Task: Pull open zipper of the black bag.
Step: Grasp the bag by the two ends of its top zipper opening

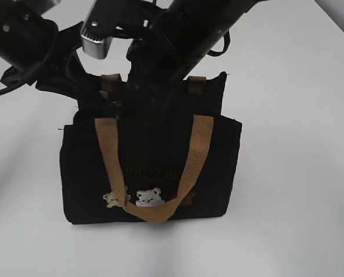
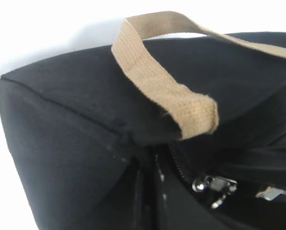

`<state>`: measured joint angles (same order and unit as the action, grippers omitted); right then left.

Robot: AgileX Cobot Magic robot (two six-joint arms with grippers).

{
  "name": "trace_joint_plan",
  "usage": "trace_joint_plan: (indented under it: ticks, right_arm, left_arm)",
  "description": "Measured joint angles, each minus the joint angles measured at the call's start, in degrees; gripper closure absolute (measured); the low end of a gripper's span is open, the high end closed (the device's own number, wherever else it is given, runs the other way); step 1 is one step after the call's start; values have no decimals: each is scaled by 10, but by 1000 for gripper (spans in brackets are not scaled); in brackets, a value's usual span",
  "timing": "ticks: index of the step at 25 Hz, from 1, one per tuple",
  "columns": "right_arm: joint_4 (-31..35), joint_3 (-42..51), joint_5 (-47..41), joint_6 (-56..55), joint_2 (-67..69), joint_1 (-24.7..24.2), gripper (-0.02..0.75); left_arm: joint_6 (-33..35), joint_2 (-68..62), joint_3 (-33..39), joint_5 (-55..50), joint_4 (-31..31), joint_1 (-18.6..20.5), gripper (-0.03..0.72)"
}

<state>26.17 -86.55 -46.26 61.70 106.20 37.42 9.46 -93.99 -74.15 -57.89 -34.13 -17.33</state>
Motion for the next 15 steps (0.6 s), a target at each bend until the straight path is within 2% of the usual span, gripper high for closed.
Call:
trace_joint_plan:
  ticks: [2,7,15]
  right_arm:
    - [-10,-1,1,-10,2,0,508]
    - [-22,-1,3,-18,2,0,714]
    - [-76,-1,-30,-85,-11,-8,735]
  left_arm:
    - [0,0,0,0,1,0,697]
    - [0,0,0,0,5,0,697]
    - [0,1,0,1,15,0,698]
